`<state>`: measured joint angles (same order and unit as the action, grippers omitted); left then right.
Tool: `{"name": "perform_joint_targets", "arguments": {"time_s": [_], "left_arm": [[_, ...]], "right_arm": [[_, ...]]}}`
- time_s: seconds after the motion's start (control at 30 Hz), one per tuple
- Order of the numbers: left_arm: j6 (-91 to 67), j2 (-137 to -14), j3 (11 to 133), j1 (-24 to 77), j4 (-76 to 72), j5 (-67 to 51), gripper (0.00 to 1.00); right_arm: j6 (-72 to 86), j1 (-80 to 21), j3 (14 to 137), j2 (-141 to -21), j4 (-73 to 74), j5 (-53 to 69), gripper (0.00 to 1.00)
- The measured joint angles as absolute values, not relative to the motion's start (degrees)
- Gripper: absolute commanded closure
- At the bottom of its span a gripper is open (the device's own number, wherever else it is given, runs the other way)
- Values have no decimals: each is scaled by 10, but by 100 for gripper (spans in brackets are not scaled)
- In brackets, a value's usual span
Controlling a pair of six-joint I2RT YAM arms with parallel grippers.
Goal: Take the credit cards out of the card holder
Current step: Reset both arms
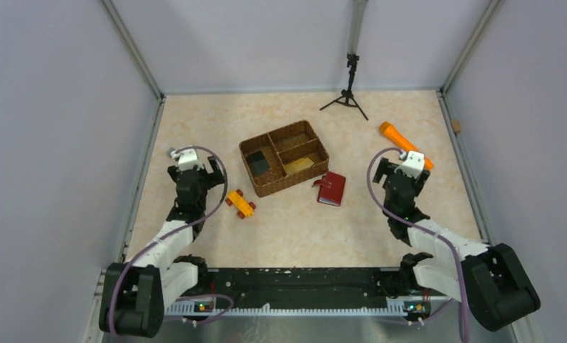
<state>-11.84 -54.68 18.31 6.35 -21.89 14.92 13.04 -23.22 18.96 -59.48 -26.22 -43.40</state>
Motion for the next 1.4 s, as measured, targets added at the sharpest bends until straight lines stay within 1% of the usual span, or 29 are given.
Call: {"name": "perform_joint_targets", "arguments": {"time_s": [0.1, 0.17, 0.33, 0.5, 0.57, 0.77, 0.87, 0.93, 0.97, 1.0, 1.4], "left_arm": [[-102, -604, 183, 62, -270, 164, 1], [-88, -650, 183, 60, -315, 167, 1], [-54, -742, 184, 56, -386, 177, 1], [-27, -772, 183, 48, -441, 178, 1], [-14, -792, 178, 41, -497, 170, 1], [-8, -824, 178, 18, -540, 148, 1], [-12, -839, 177, 9, -563, 130, 1], [-13, -843, 176, 7, -568, 124, 1], [-13, -843, 174, 7, -570, 121, 1], [-13, -843, 173, 7, -571, 118, 1], [-14, -843, 172, -8, -569, 96, 1]], "right_arm": [[71, -201, 116, -611, -366, -403, 11], [40, -176, 92, -628, -406, -382, 11], [-3, -139, 86, -692, -523, -356, 11], [-8, -111, 86, -769, -617, -338, 12], [-6, -94, 85, -790, -644, -319, 10], [-4, -82, 86, -804, -652, -260, 10], [-2, -72, 87, -826, -681, -238, 16], [5, -68, 87, -833, -677, -239, 16], [8, -65, 87, -835, -681, -239, 7], [11, -65, 87, -836, -681, -240, 4], [17, -65, 87, -836, -686, -240, 2]]}}
